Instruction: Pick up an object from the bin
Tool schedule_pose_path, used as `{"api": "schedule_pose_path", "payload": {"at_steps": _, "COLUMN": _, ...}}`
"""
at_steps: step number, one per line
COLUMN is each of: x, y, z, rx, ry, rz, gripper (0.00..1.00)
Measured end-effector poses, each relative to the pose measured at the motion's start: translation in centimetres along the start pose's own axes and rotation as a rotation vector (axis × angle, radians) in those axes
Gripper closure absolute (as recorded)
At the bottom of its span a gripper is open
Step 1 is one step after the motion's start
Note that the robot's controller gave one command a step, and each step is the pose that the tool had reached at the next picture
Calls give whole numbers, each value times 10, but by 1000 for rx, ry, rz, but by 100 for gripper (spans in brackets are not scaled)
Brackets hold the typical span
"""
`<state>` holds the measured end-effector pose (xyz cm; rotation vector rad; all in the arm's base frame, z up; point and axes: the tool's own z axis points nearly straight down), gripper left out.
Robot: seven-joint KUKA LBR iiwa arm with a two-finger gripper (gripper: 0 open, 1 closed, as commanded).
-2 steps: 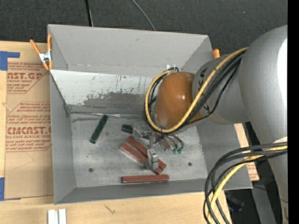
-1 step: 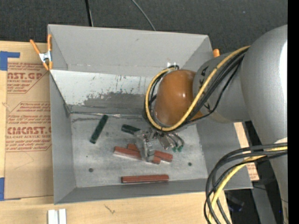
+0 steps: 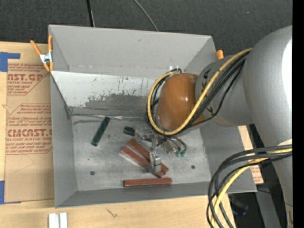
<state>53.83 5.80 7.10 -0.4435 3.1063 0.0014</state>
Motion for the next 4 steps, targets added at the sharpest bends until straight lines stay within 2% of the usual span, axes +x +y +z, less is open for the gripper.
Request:
{"api": "schedule_pose_path", "payload": {"at_steps": 1, "x": -1, "y": 0, "z": -4, "rx": 0, "ry": 4, "rz": 0, "gripper": 100}}
{"api": "schedule_pose_path", "payload": {"at_steps": 2, "x": 0, "y": 0, "z": 0, "rx": 0, "ry": -1, "rz": 0, "gripper": 0}}
{"api": "schedule_pose_path", "payload": {"at_steps": 3, "x": 0, "y": 0, "z": 0, "rx": 1, "ry": -1, "rz": -1, "gripper": 100}}
{"api": "schedule_pose_path", "payload": {"at_steps": 4, "x": 0, "y": 0, "z": 0, "rx": 0, "ry": -1, "rz": -1, "gripper": 100}}
